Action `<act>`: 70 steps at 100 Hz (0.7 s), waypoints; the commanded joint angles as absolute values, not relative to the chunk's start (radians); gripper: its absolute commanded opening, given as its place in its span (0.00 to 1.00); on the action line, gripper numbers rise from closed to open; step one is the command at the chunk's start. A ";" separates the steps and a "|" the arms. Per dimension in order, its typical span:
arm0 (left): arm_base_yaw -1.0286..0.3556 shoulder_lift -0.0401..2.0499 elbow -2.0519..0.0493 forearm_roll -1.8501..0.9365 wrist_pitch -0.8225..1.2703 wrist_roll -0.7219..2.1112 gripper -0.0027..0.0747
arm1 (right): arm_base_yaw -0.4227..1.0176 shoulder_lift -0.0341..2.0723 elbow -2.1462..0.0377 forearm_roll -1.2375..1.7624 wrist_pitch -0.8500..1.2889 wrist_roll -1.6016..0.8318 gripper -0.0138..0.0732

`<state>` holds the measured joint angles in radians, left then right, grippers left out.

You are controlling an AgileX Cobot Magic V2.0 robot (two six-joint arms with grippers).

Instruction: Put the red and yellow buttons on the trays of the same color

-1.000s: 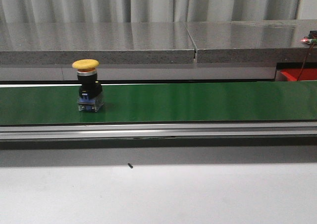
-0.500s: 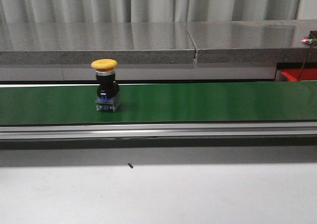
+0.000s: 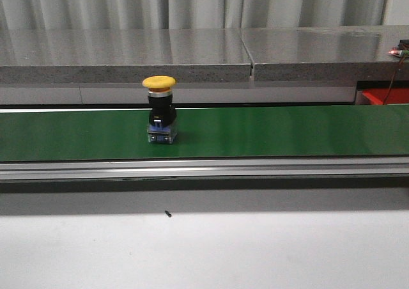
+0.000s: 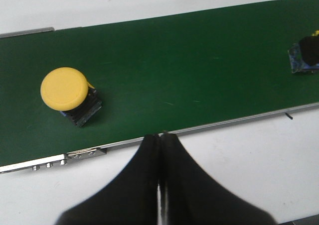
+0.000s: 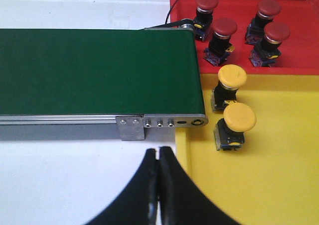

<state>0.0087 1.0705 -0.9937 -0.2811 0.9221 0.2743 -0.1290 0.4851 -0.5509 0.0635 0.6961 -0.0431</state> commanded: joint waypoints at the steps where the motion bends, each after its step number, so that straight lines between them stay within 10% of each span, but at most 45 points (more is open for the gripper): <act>1: -0.019 0.980 -0.979 -0.297 0.826 0.278 0.01 | -0.126 0.487 -0.576 0.069 0.633 -0.051 0.08; 70: -0.025 0.529 -0.695 -0.345 0.775 0.278 0.01 | -0.117 0.487 -0.576 0.070 0.633 -0.051 0.08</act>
<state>-0.0163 0.5422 -0.6942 -0.3032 0.8410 0.2781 -0.1164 0.4851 -0.5509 0.0654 0.6961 -0.0431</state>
